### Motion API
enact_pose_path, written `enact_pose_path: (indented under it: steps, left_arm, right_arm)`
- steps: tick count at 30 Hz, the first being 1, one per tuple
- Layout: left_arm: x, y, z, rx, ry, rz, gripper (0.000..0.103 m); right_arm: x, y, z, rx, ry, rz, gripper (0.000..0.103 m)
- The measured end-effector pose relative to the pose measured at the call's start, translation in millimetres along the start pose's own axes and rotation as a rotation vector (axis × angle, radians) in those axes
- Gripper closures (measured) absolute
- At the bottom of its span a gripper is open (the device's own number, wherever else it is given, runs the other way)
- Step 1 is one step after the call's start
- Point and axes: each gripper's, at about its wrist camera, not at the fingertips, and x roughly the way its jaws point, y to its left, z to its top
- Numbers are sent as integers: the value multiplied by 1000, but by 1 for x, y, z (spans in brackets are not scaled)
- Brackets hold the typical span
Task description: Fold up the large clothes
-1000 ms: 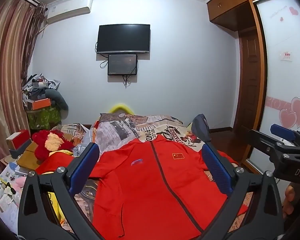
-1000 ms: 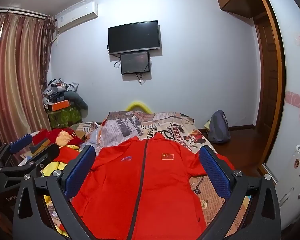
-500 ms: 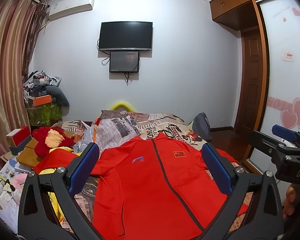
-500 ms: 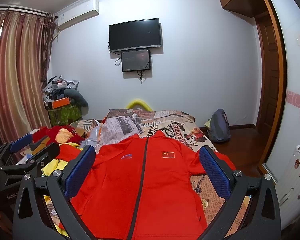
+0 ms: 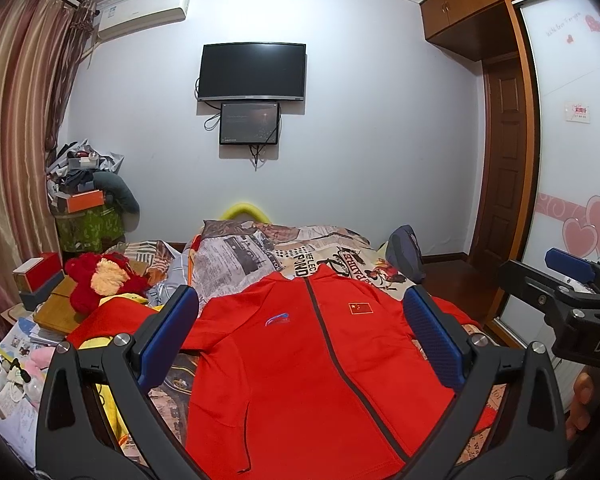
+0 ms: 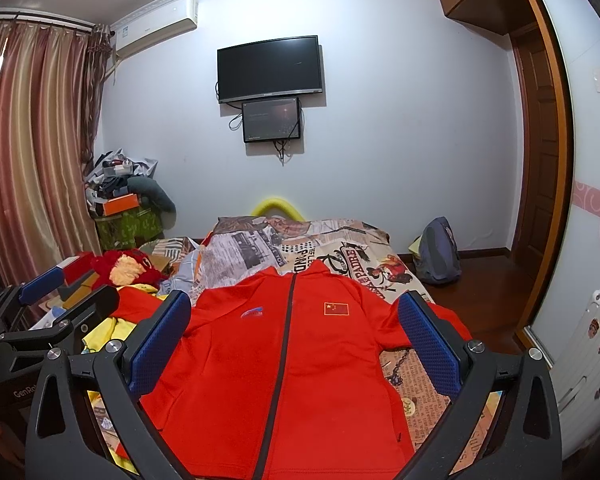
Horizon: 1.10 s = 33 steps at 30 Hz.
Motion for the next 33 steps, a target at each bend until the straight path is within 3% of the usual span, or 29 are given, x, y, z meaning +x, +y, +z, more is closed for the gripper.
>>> enact_pose_path:
  steps: [33]
  left_arm:
    - [2, 6, -6, -3, 6, 13, 0]
  right_arm:
    - [1, -1, -1, -2, 5, -2, 0]
